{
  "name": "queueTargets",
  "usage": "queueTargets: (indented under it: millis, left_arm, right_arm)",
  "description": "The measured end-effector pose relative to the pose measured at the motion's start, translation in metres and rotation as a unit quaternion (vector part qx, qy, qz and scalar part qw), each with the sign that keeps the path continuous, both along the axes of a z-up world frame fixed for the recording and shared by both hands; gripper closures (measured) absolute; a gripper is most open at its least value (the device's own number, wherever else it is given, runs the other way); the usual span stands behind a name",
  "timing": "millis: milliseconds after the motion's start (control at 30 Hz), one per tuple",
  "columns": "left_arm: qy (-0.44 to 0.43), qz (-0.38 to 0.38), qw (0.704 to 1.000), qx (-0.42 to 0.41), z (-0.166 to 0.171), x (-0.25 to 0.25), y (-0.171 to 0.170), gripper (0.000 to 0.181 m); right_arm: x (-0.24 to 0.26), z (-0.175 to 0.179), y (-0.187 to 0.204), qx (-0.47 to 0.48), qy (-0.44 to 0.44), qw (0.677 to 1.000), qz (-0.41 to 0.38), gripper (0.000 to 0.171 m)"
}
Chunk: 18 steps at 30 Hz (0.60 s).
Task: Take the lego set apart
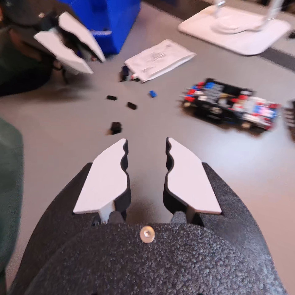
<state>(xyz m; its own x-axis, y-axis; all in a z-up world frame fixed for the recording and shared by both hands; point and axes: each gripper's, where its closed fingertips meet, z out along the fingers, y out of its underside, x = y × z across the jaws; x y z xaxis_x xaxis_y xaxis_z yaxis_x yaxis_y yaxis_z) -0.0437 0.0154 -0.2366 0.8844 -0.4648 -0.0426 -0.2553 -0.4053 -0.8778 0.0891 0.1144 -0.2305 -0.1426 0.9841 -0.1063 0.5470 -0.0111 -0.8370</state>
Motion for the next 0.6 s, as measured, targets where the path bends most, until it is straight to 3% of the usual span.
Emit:
queueTargets:
  millis: [100, 200, 267, 300, 400, 500, 600]
  left_arm:
    - [-0.015, -0.024, 1.0, -0.006, -0.001, 0.014, -0.004, 0.156]
    - [-0.006, -0.045, 0.999, -0.008, -0.006, 0.028, -0.006, 0.158]
    - [0.004, -0.052, 0.999, -0.014, -0.012, 0.033, -0.008, 0.159]
    - [0.004, -0.055, 0.998, -0.017, -0.014, 0.034, -0.008, 0.16]
    - [-0.039, -0.07, 0.997, -0.016, -0.008, 0.045, -0.011, 0.16]
    - [-0.152, -0.1, 0.983, 0.0, 0.016, 0.062, -0.012, 0.155]
    - [-0.335, -0.164, 0.928, 0.003, 0.055, 0.081, -0.021, 0.154]
  right_arm:
    - [-0.026, -0.024, -0.044, 0.039, -0.051, 0.996, 0.062, 0.125]
    - [-0.043, -0.047, -0.06, 0.077, -0.109, 0.985, 0.11, 0.126]
    - [-0.048, -0.051, -0.067, 0.089, -0.12, 0.979, 0.139, 0.153]
    - [-0.051, -0.049, -0.07, 0.088, -0.117, 0.978, 0.148, 0.153]
    - [-0.065, -0.017, -0.086, 0.041, -0.005, 0.985, 0.169, 0.153]
    - [-0.07, 0.034, -0.109, -0.039, 0.154, 0.969, 0.189, 0.153]
    - [-0.066, 0.062, -0.126, -0.061, 0.244, 0.946, 0.206, 0.153]
